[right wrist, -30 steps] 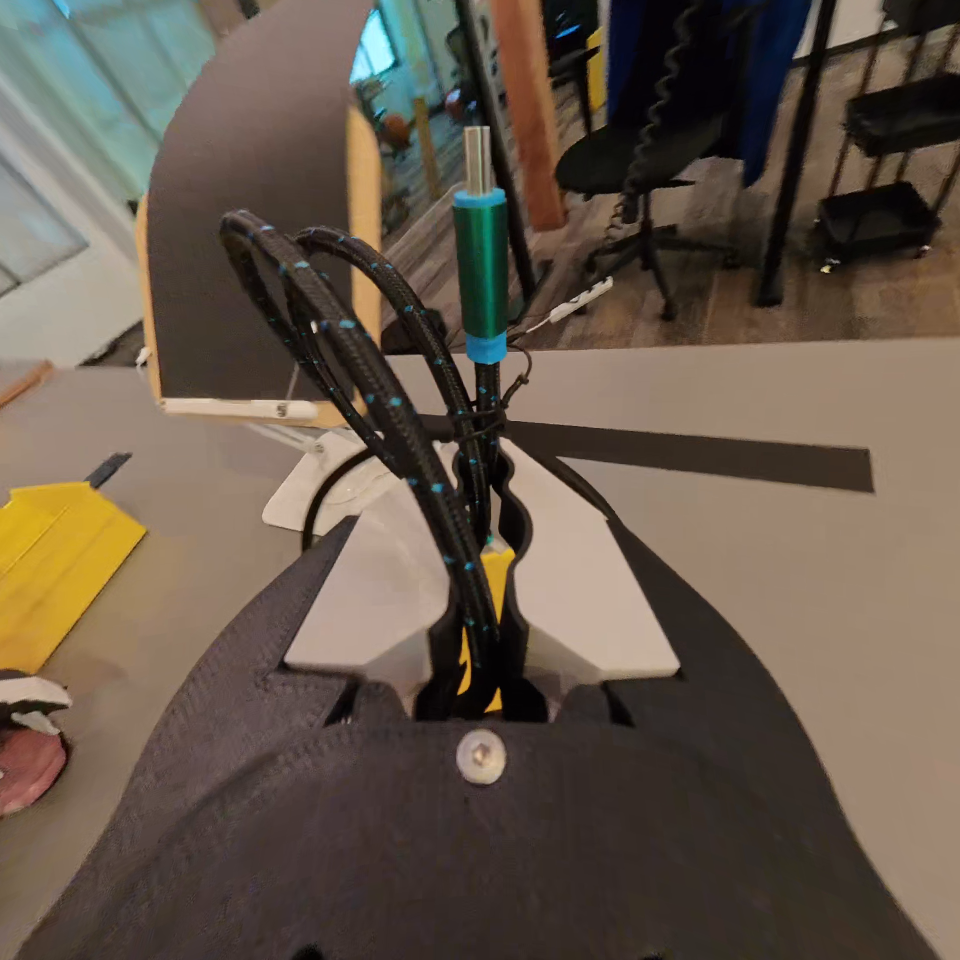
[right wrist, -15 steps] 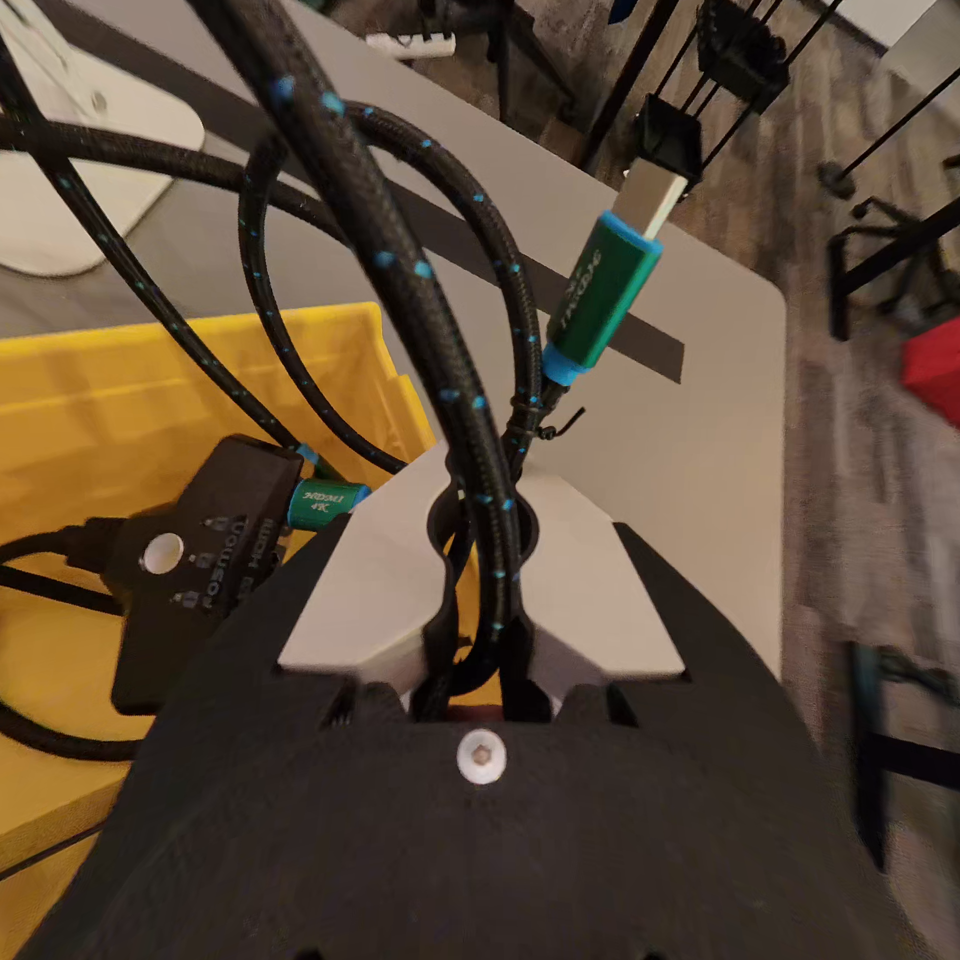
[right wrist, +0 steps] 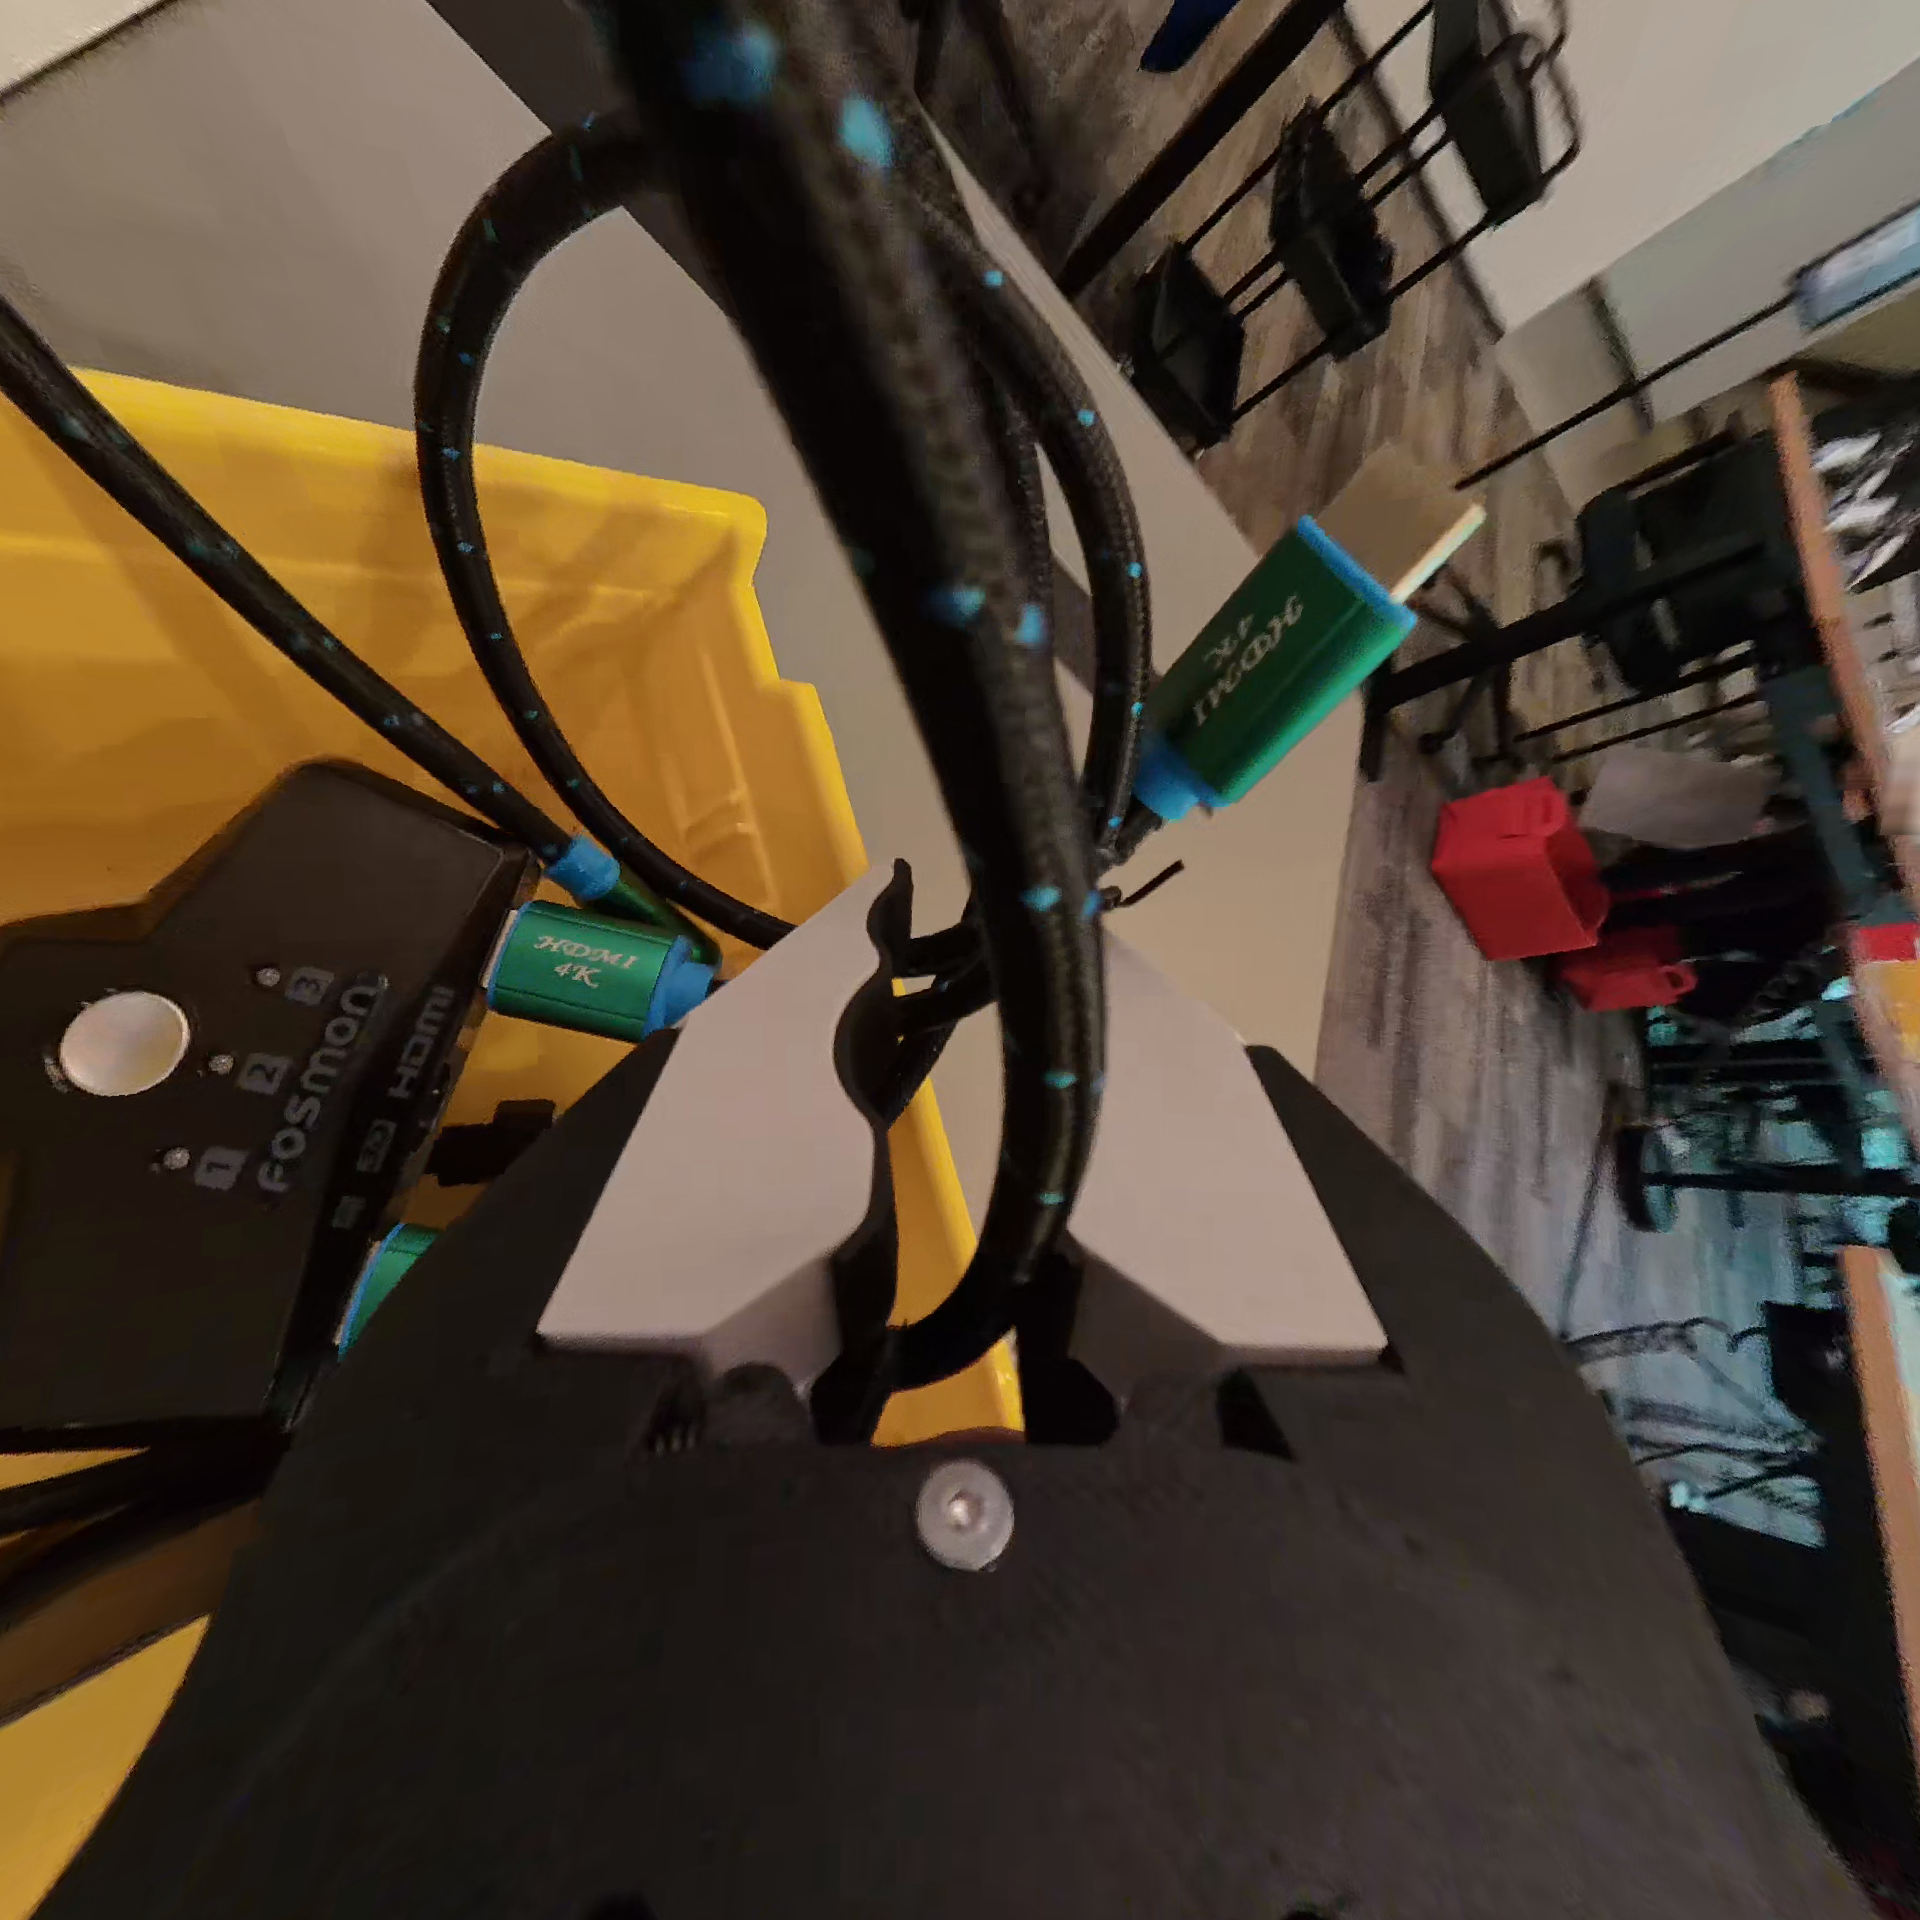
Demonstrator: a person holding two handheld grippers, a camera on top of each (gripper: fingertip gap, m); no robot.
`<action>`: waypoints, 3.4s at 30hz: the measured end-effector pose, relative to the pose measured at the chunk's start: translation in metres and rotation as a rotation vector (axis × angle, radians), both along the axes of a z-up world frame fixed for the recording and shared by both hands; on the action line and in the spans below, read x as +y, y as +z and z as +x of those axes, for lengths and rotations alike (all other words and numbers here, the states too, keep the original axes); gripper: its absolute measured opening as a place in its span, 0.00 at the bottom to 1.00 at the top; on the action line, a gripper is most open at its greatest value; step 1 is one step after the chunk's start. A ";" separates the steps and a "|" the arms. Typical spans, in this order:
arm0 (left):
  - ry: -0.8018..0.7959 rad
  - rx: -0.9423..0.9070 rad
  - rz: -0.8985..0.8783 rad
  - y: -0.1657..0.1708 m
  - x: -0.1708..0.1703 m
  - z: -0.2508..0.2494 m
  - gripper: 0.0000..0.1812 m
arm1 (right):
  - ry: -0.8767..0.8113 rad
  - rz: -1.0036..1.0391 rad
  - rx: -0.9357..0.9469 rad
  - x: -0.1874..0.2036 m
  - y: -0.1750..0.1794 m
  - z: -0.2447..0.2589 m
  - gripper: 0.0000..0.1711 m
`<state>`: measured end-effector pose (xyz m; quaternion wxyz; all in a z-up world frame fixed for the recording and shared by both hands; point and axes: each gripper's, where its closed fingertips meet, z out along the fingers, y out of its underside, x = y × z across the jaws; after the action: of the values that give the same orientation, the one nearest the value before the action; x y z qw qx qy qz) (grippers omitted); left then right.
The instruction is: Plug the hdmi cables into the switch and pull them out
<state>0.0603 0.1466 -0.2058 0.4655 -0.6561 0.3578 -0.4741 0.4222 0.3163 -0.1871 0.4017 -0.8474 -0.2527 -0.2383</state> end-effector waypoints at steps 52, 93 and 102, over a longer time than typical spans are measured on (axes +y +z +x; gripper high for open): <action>-0.012 -0.010 -0.007 0.001 -0.001 0.000 0.25 | -0.388 -0.699 0.641 -0.194 -0.065 0.079 0.01; 0.439 1.015 0.358 0.113 0.089 -0.344 0.26 | 0.381 -0.089 0.544 -0.198 0.089 -0.232 0.23; 0.414 1.092 0.132 0.058 0.126 -0.379 0.24 | 0.483 -0.231 0.573 -0.206 0.048 -0.288 0.23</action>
<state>-0.3186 0.2725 -0.1476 0.3365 -0.8312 0.4389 0.0567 0.1343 0.1101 -0.1386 0.4023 -0.8353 -0.3478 0.1396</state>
